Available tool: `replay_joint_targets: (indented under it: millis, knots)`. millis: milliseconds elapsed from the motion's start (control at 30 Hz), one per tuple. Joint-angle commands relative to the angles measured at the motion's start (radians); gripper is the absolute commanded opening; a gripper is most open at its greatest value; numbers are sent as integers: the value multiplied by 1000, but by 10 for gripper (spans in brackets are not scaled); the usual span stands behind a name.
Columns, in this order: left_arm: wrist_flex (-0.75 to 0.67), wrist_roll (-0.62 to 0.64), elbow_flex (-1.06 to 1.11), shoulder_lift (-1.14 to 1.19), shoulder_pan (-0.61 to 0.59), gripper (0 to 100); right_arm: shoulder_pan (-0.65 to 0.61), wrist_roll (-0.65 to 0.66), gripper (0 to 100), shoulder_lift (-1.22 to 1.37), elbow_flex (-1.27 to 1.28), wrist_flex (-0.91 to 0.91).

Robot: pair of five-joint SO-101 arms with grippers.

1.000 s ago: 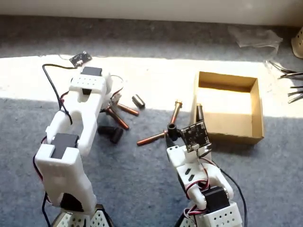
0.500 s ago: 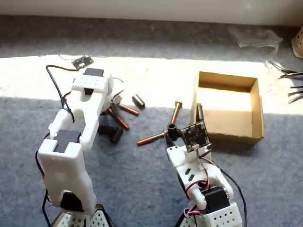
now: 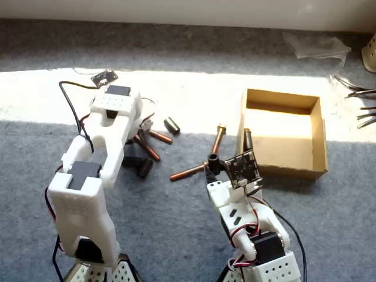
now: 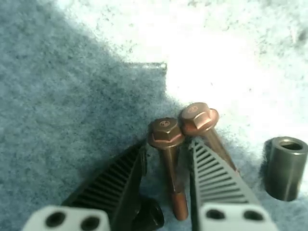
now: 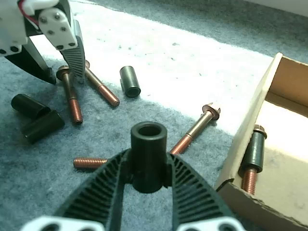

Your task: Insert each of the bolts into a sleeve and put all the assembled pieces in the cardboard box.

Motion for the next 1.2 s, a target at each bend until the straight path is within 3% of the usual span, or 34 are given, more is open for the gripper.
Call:
replay_joint_targets:
  millis: [0,1033,1167]
  knots:
    - [-2,8,-10,-5,21,143,5,-2,3,-13,-8,-38]
    - [-23,8,-68,90,35,142,8,-2,3,-13,-8,-38]
    - [-31,2,-70,91,31,79,8,-2,3,-13,-8,-38]
